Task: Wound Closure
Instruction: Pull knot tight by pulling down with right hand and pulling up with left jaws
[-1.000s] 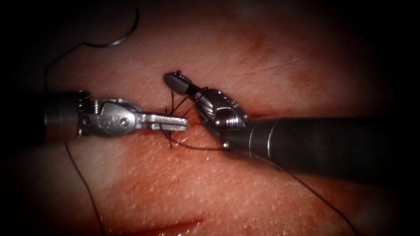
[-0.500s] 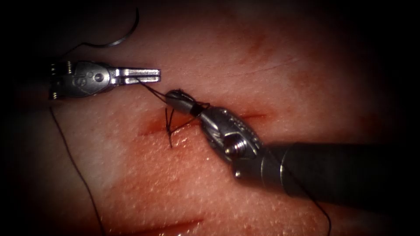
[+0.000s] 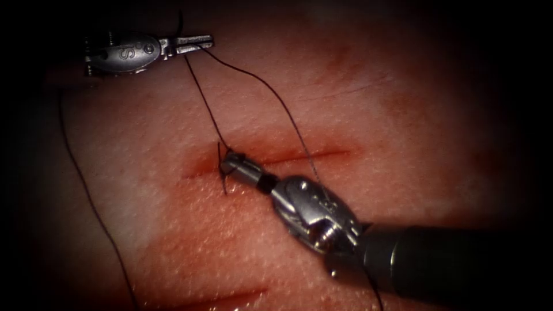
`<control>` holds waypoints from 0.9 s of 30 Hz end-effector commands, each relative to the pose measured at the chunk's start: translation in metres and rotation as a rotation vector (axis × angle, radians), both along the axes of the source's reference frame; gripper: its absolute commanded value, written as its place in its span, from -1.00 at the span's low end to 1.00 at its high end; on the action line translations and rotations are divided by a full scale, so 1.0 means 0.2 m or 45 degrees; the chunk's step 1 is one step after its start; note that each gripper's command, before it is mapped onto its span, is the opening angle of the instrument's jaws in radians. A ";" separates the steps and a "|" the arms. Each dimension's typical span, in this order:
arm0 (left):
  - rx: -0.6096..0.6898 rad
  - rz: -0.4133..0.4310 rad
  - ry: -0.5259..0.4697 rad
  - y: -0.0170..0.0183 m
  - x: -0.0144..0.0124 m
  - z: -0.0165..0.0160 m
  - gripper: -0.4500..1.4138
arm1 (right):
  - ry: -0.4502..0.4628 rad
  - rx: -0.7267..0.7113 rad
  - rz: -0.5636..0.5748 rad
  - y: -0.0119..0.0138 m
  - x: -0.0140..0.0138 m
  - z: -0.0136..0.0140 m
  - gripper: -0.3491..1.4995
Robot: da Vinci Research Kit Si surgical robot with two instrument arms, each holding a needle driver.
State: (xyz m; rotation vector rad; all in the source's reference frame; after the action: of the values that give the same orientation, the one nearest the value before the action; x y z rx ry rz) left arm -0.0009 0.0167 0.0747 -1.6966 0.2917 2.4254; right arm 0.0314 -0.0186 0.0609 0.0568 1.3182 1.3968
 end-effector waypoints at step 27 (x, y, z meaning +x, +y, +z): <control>-0.091 -0.175 0.230 0.048 -0.003 0.032 -1.00 | 0.076 0.118 -0.176 -0.030 0.007 -0.004 -1.00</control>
State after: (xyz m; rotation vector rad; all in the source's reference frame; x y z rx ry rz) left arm -0.0011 0.0258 0.0810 -1.4294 0.5077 2.4986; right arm 0.0321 -0.0245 0.0597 0.2502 1.2670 1.3479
